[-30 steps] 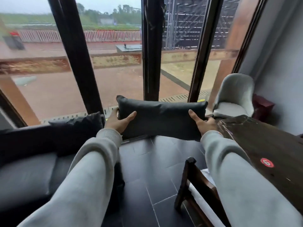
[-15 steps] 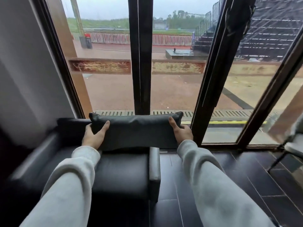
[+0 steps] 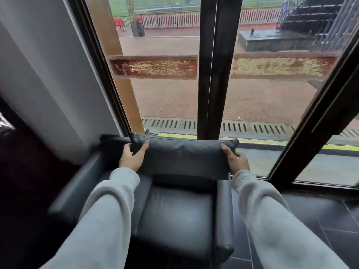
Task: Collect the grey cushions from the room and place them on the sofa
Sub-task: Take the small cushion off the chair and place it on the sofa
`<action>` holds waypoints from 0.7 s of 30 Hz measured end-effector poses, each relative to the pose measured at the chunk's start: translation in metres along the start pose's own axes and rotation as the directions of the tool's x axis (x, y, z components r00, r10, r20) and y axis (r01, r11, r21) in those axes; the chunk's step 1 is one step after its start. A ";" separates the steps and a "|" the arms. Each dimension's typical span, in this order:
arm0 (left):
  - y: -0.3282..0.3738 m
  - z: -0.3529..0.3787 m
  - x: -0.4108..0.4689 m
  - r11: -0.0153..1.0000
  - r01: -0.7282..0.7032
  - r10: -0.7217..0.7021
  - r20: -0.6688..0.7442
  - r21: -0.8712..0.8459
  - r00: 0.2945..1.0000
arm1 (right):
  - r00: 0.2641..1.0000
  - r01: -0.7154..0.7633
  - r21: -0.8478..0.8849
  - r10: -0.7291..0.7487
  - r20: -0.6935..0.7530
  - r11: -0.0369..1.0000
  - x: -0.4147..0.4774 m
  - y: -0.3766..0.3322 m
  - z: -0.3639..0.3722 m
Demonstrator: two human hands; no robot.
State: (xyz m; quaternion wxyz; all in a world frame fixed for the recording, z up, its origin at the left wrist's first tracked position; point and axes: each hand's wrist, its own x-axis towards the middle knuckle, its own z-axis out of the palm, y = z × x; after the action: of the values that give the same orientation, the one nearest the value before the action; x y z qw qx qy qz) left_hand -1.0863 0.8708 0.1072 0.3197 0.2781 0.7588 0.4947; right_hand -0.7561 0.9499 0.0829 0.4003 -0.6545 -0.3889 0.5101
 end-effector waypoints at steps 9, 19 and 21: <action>-0.012 0.073 0.120 0.988 0.009 -0.029 0.131 0.155 0.991 | 0.973 -0.203 0.163 0.218 -0.080 0.966 0.069 0.050 0.037; -0.032 0.234 0.253 0.890 -0.176 -0.083 0.529 0.420 0.845 | 0.699 -0.270 0.562 0.561 -0.444 0.782 0.091 0.145 0.095; -0.056 0.261 0.260 0.843 -0.253 -0.130 0.635 0.476 0.761 | 0.608 -0.281 0.633 0.644 -0.464 0.722 0.080 0.175 0.109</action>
State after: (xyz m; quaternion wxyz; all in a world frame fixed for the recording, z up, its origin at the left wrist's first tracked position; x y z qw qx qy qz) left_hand -1.0601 1.1927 -0.0794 0.4530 0.5343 0.6983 0.1473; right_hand -0.8313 0.9715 -0.1238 0.5120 -0.7425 0.1145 0.4165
